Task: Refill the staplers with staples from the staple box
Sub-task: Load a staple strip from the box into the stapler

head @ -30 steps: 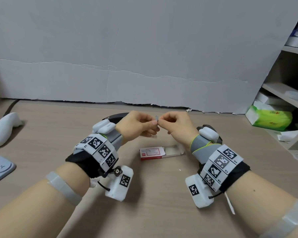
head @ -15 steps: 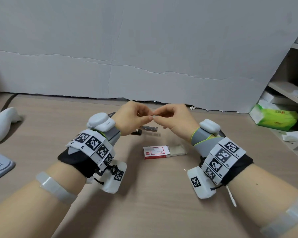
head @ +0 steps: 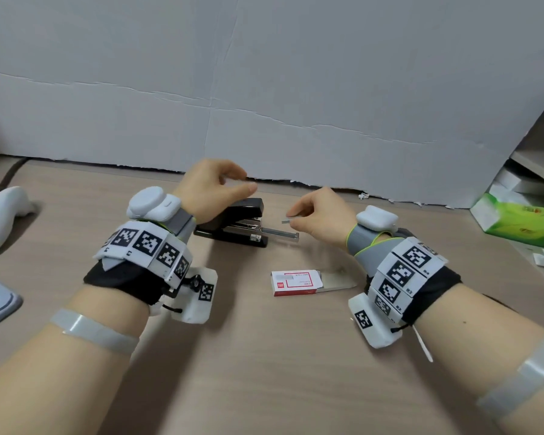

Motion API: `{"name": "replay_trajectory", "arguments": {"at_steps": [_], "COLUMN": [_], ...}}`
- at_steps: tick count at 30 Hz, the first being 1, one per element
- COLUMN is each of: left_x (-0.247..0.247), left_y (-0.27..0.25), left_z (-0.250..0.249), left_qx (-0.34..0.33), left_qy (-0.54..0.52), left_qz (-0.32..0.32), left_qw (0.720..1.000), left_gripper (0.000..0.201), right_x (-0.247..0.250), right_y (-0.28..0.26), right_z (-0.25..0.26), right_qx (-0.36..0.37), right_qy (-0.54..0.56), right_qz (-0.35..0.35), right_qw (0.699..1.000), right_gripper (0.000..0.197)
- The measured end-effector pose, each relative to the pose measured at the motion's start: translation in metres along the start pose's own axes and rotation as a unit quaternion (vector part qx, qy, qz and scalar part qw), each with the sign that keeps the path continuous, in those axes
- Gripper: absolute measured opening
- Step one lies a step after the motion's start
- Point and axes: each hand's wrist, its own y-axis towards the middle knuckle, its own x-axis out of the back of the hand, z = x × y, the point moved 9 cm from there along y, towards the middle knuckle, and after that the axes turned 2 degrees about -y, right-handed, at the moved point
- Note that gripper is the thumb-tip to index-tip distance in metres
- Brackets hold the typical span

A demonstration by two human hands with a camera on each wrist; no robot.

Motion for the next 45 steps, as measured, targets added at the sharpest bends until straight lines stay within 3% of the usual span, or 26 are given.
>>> {"name": "replay_trajectory", "arguments": {"at_steps": [3, 7, 12, 19, 34, 40, 45], "left_x": [-0.019, -0.036, -0.036, -0.043, -0.047, -0.045, -0.044], "left_y": [0.001, 0.001, 0.008, 0.012, 0.012, 0.011, 0.01], "left_z": [0.029, 0.048, 0.053, 0.058, 0.064, 0.064, 0.065], "left_qx": [0.042, 0.039, 0.039, 0.056, 0.052, 0.069, 0.077], "left_qy": [0.013, -0.044, -0.064, -0.11, -0.144, -0.134, -0.133], "left_qz": [0.108, 0.177, 0.178, 0.211, 0.219, 0.205, 0.202], "left_qw": [0.993, 0.983, 0.981, 0.97, 0.964, 0.967, 0.967], "left_gripper": [0.055, 0.032, 0.02, 0.052, 0.065, 0.024, 0.017], "right_x": [-0.014, -0.027, -0.034, -0.039, -0.043, -0.044, -0.048], "right_y": [0.008, 0.014, 0.018, 0.021, 0.019, 0.021, 0.023], "right_z": [0.0, -0.001, -0.003, -0.007, -0.008, -0.007, -0.011], "right_qx": [-0.006, -0.013, -0.014, -0.015, -0.008, -0.003, -0.011], "right_qy": [-0.046, -0.047, -0.051, -0.059, -0.034, -0.026, -0.042], "right_qz": [0.027, 0.041, 0.042, 0.05, 0.057, 0.058, 0.058], "right_qw": [0.999, 0.998, 0.998, 0.997, 0.998, 0.998, 0.997], "right_gripper": [0.016, 0.01, 0.007, 0.007, 0.003, 0.004, 0.007]}}
